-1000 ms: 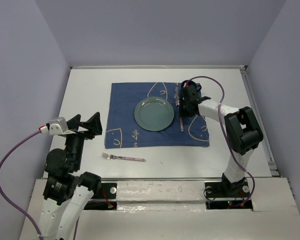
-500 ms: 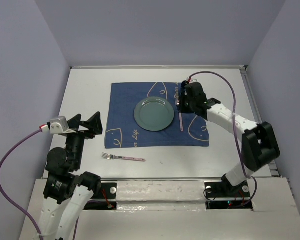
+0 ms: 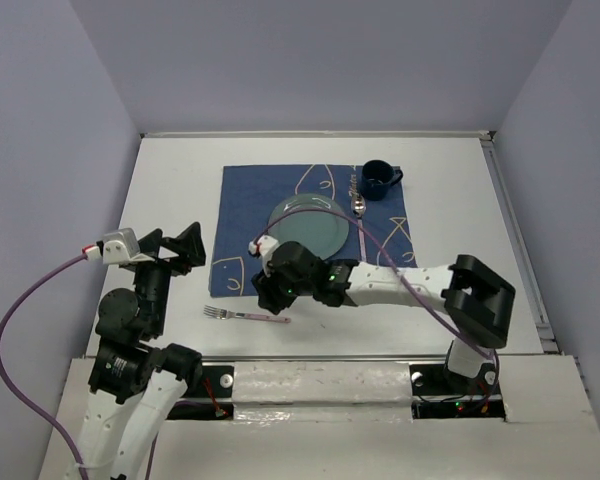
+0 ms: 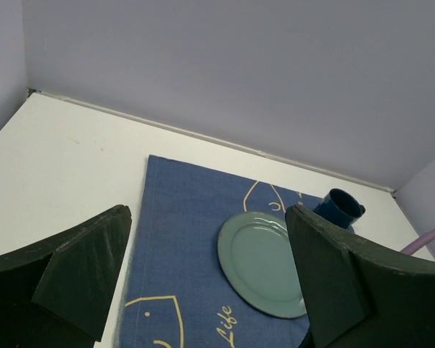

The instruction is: Set the dinner table for one person

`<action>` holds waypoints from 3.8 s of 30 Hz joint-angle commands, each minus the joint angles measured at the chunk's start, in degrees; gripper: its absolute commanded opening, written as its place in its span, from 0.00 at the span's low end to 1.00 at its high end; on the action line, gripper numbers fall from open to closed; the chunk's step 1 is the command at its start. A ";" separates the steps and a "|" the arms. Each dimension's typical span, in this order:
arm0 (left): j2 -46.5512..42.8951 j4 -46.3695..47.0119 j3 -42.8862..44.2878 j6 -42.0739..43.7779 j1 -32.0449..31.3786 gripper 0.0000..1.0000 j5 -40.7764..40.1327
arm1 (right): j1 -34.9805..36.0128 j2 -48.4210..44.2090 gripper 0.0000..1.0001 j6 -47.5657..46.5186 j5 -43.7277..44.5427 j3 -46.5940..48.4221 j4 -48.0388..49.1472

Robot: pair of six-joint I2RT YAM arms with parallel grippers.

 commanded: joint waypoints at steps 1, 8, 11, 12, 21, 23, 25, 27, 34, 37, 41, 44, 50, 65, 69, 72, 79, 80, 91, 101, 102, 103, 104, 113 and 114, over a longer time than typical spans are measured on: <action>-0.37 0.18 0.38 -0.93 0.74 0.99 -3.71 | 3.31 4.84 0.53 -6.25 -0.24 5.21 2.38; -0.55 0.52 0.30 -0.49 0.92 0.99 -1.97 | 5.07 11.26 0.52 -11.88 4.24 7.41 0.01; -0.46 0.79 0.21 -0.58 1.18 0.99 -1.35 | 5.07 12.93 0.51 -11.98 6.08 8.90 -1.91; -0.46 0.79 0.21 -0.49 1.18 0.99 -1.26 | 5.07 14.25 0.50 -11.97 6.00 9.43 -2.80; -0.64 0.96 0.21 -0.58 1.44 0.99 -0.91 | 8.58 16.45 0.49 -10.75 5.39 10.05 -3.42; -0.73 0.96 0.21 -0.49 1.44 0.99 -0.82 | 8.59 16.90 0.47 -10.39 5.65 10.05 -3.51; -0.81 0.96 0.21 -0.49 1.44 0.99 -0.82 | 8.59 17.33 0.43 -10.22 5.83 9.87 -3.77; -0.81 0.96 0.21 -0.49 1.44 0.99 -0.73 | 8.59 17.86 0.41 -9.95 6.26 9.96 -4.03; -0.90 0.96 0.21 -0.49 1.53 0.99 -0.82 | 9.12 18.56 0.15 -9.34 6.36 11.10 -4.56; -1.25 0.96 0.29 -0.40 1.62 0.99 -1.61 | 9.12 18.39 0.00 -6.36 8.63 12.33 -4.39; -3.27 0.96 0.56 0.39 1.62 0.99 -7.13 | 9.12 12.00 0.00 -0.03 14.95 13.47 -3.51; -4.85 0.79 0.47 0.48 1.79 0.99 -9.87 | 7.89 8.91 0.00 2.44 17.07 14.88 -1.76; -4.59 0.44 0.56 0.30 1.79 0.99 -9.52 | 0.16 13.81 0.00 15.67 22.79 25.06 0.71; -4.24 1.23 0.38 0.04 1.00 0.99 -6.97 | -4.33 33.06 0.00 34.43 32.02 44.76 -1.66; -4.33 1.49 0.21 0.04 0.92 0.99 -6.36 | -4.86 34.82 0.00 36.19 32.81 44.15 -2.45; -4.07 1.58 0.21 -0.05 0.65 0.99 -6.18 | -5.47 35.09 0.00 37.33 32.11 42.75 -2.63; -3.89 1.49 0.12 -0.23 0.56 0.99 -5.74 | -6.00 34.65 0.00 37.77 31.84 39.93 -2.63; -3.98 1.49 0.12 -0.23 0.56 0.99 -5.74 | -6.00 34.82 0.00 37.42 31.49 39.93 -2.72; -3.71 1.49 0.12 -0.23 0.56 0.99 -5.48 | -6.53 34.91 0.00 37.77 30.52 37.30 -2.63; -3.54 1.49 0.12 -0.40 0.56 0.99 -5.30 | -7.06 35.88 0.00 37.42 28.86 37.21 -2.98; -3.54 1.49 0.12 -0.40 0.56 0.99 -5.21 | -7.06 35.97 0.00 37.51 28.68 37.29 -3.07; -3.45 1.49 0.12 -0.40 0.56 0.99 -5.30 | -7.06 36.14 0.00 37.68 28.59 37.38 -3.24; -3.45 1.49 0.12 -0.40 0.56 0.99 -5.21 | -7.06 36.32 0.00 37.95 28.50 37.29 -3.33; -3.54 1.58 0.12 -0.58 0.65 0.99 -4.95 | -7.06 37.20 0.00 38.39 28.06 37.47 -3.68; -3.54 1.58 0.12 -0.49 0.57 0.99 -5.04 | -7.06 37.29 0.00 38.39 27.98 37.56 -3.60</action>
